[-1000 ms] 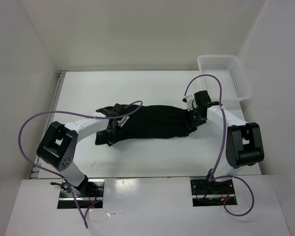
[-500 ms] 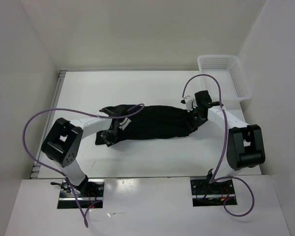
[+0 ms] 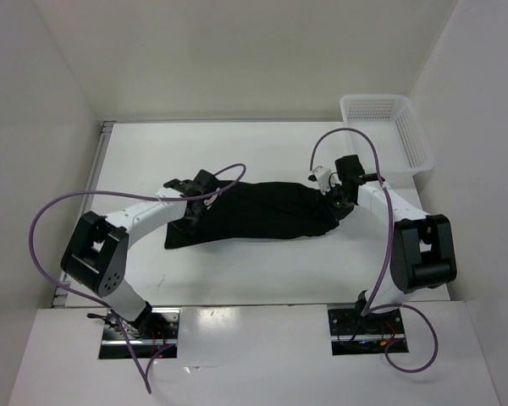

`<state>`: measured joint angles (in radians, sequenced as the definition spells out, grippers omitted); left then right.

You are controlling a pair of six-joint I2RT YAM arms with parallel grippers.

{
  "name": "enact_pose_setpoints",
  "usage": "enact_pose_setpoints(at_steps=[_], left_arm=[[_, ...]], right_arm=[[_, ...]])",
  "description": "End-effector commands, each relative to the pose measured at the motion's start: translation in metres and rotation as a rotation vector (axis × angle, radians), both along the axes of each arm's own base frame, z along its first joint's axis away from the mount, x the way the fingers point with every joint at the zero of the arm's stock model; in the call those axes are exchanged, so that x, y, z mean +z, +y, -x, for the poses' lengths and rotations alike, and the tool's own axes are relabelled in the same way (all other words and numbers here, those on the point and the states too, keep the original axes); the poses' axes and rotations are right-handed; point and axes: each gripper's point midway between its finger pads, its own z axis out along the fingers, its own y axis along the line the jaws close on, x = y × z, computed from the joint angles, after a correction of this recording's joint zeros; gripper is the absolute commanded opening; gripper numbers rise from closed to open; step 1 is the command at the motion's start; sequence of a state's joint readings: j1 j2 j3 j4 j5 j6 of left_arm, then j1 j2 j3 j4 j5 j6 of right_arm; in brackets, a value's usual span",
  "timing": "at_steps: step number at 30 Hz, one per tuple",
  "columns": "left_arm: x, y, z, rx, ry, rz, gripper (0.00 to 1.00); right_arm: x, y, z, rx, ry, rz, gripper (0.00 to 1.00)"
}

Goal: Fold and stack the shorts
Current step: Fold the shorts

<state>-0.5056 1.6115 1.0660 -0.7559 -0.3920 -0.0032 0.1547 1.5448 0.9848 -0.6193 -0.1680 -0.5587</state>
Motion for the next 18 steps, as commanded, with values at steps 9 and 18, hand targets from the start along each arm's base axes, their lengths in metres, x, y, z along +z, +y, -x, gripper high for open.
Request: enact_pose_setpoints(at_steps=[9, 18], left_arm=[[0.06, 0.058, -0.052, 0.203, -0.275, -0.091, 0.0], [0.076, 0.082, -0.032, 0.251, -0.304, -0.114, 0.0]], right_arm=[[0.022, 0.014, -0.012, 0.116, -0.049, 0.009, 0.0], [0.021, 0.039, 0.013, 0.291, 0.042, -0.048, 0.0]])
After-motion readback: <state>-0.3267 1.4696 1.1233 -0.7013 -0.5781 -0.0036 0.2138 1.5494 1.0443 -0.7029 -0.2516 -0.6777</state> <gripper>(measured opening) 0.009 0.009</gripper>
